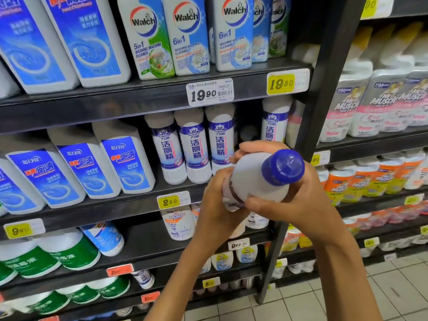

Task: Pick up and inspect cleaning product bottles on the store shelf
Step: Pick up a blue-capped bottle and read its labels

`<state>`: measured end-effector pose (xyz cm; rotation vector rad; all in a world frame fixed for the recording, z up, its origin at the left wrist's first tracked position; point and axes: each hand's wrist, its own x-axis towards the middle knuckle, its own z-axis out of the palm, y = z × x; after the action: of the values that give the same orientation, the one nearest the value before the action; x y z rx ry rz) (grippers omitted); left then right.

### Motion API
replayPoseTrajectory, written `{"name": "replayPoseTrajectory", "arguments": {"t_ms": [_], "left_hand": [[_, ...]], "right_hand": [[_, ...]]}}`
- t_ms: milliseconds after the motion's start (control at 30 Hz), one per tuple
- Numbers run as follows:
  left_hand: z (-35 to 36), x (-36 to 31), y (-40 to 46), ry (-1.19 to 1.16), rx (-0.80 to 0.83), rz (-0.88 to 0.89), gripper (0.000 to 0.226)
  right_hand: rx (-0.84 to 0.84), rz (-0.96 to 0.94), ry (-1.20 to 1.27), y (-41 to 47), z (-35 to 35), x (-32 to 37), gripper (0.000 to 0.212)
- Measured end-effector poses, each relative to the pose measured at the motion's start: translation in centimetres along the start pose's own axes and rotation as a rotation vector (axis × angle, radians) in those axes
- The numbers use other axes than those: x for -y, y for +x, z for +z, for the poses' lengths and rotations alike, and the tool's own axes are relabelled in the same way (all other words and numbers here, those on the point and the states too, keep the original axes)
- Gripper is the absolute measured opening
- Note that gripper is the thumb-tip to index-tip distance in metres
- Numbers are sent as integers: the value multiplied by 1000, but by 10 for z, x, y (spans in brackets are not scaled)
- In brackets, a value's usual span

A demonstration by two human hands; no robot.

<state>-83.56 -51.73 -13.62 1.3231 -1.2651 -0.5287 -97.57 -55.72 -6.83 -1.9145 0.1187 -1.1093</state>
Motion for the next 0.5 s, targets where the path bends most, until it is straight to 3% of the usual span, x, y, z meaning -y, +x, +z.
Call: {"name": "replayPoseTrajectory", "arguments": {"t_ms": [167, 233, 333, 500], "left_hand": [[-15, -1, -9, -32, 204, 32, 60], [-13, -1, -13, -78, 332, 8, 57], [-7, -1, -17, -151, 436, -55, 55], [3, 2, -23, -361, 272, -129, 71]], "right_hand": [[-27, 104, 361, 15, -12, -9, 61], [46, 198, 453, 24, -11, -9, 66], [142, 245, 577, 30, -3, -11, 51], [-319, 237, 410, 29, 0, -9, 31]]}}
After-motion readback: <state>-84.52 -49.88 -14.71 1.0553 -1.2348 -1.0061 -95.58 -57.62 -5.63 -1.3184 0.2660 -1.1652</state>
